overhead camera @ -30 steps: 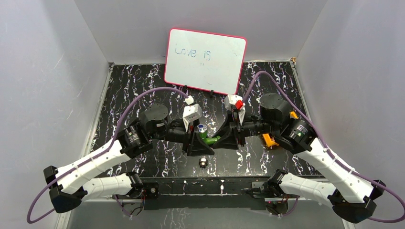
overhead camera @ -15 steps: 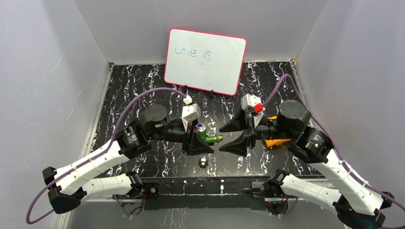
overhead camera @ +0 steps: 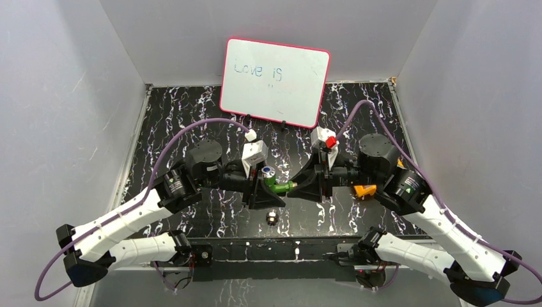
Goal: Install the water faucets
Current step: Screw the water faucet onto the adaptor.
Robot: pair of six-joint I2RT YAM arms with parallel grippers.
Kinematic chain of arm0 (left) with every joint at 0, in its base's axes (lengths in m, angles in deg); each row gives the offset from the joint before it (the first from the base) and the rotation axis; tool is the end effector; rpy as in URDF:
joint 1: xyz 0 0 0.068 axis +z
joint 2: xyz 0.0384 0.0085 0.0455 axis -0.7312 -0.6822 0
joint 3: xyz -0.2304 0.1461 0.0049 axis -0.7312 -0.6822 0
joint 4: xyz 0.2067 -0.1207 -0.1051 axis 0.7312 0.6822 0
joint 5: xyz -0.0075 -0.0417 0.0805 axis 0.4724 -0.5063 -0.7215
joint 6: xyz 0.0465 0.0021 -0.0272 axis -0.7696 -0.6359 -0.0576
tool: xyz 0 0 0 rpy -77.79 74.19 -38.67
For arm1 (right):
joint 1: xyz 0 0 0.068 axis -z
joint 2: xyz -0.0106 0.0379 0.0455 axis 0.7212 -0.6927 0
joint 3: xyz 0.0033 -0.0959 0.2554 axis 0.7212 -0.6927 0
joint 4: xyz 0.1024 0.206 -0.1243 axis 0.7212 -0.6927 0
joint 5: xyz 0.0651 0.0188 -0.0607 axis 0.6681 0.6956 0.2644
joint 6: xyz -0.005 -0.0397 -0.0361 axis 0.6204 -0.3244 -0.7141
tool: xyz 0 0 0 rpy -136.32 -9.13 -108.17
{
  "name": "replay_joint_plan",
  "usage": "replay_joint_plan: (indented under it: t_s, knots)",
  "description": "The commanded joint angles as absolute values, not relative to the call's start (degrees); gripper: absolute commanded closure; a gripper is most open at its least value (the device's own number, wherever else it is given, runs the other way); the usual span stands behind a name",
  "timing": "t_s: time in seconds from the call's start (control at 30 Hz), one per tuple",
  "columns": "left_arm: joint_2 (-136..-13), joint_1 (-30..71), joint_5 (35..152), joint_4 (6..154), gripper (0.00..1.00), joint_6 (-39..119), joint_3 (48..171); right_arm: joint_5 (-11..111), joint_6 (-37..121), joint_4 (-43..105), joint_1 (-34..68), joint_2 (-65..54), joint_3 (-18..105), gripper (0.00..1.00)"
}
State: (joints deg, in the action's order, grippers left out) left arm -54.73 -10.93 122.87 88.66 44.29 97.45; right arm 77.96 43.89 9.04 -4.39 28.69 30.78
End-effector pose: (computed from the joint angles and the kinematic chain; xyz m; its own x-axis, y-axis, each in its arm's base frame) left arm 0.0949 -0.1924 0.4064 -0.2937 0.0568 -0.9542 0.9509 -0.0841 -0.2977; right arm 0.0854 0.1364 0.4203 -0.2163 -0.0718 -0.9737 -0.9744 0.0793 0.2106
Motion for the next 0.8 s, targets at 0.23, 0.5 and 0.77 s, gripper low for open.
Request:
replay_joint_plan:
  t_s: [0.23, 0.5, 0.77]
  knots:
    - [-53.44, -11.11, 120.79, 89.04, 1.00, 43.04, 98.93, 87.02, 50.27, 20.24, -4.63, 28.82, 30.07, 1.00]
    - [-53.88, -11.11, 126.92, 86.54, 1.00, 43.63, 100.11, 69.83, 44.79, 5.71, -4.60, 23.53, 32.96, 1.00]
    - [-51.47, -11.11, 116.13, 94.28, 1.00, 39.99, 99.81, 78.98, 44.29, 12.61, -4.62, 28.26, 31.80, 0.54]
